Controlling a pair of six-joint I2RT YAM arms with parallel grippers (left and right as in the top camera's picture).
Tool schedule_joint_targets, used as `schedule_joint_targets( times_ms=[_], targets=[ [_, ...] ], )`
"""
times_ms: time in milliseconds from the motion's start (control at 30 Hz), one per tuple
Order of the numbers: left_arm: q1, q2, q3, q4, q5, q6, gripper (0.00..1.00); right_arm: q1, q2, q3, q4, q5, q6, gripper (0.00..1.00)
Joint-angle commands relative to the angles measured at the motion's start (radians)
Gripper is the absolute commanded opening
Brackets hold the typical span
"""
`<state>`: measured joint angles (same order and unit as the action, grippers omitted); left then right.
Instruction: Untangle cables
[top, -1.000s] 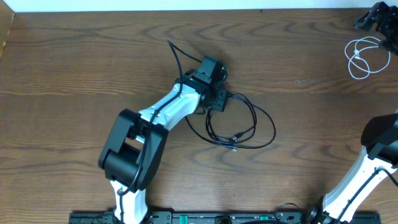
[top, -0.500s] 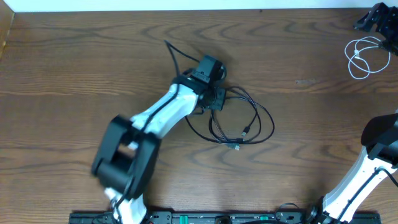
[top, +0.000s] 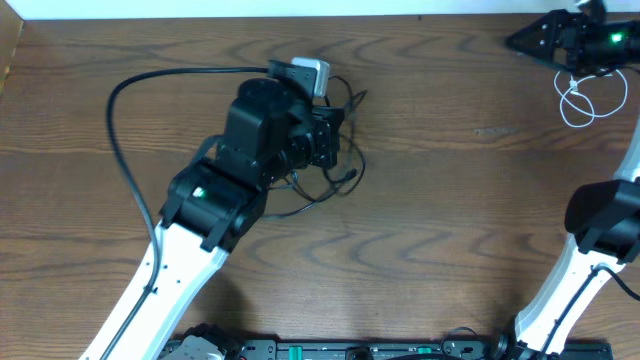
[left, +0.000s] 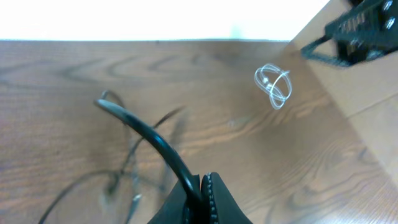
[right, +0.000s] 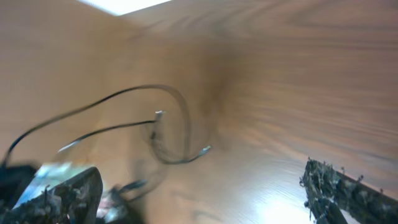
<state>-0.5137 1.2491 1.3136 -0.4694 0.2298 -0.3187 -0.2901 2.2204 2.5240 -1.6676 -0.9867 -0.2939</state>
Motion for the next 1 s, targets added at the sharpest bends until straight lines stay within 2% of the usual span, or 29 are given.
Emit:
schedule_joint_targets(
  times_ms=[0, 167, 400, 533, 767, 833, 967],
  targets=[
    [0.024, -0.027, 0.013, 0.037, -0.003, -0.088, 0.08, 0.043, -0.031, 0.007, -0.031, -0.237, -0.182, 0.99],
    [0.084, -0.033, 0.013, 0.127, 0.005, -0.243, 0.08, 0.122, -0.057, 0.007, -0.031, -0.227, -0.171, 0.99],
    [0.134, -0.035, 0.013, 0.367, 0.193, -0.268, 0.07, 0.268, -0.058, 0.007, -0.029, 0.026, -0.144, 0.99],
    [0.155, -0.039, 0.039, 0.499, 0.303, -0.315, 0.07, 0.333, -0.058, 0.006, 0.002, 0.124, -0.083, 0.99],
    [0.179, -0.073, 0.072, 0.763, 0.333, -0.482, 0.08, 0.389, -0.058, -0.027, 0.079, 0.03, -0.136, 0.98],
    [0.191, -0.084, 0.072, 0.845, 0.309, -0.528, 0.08, 0.407, -0.058, -0.047, 0.084, -0.029, -0.187, 0.99],
    [0.219, -0.096, 0.072, 0.911, 0.245, -0.643, 0.08, 0.453, -0.058, -0.1, 0.154, -0.105, -0.22, 0.99]
  ],
)
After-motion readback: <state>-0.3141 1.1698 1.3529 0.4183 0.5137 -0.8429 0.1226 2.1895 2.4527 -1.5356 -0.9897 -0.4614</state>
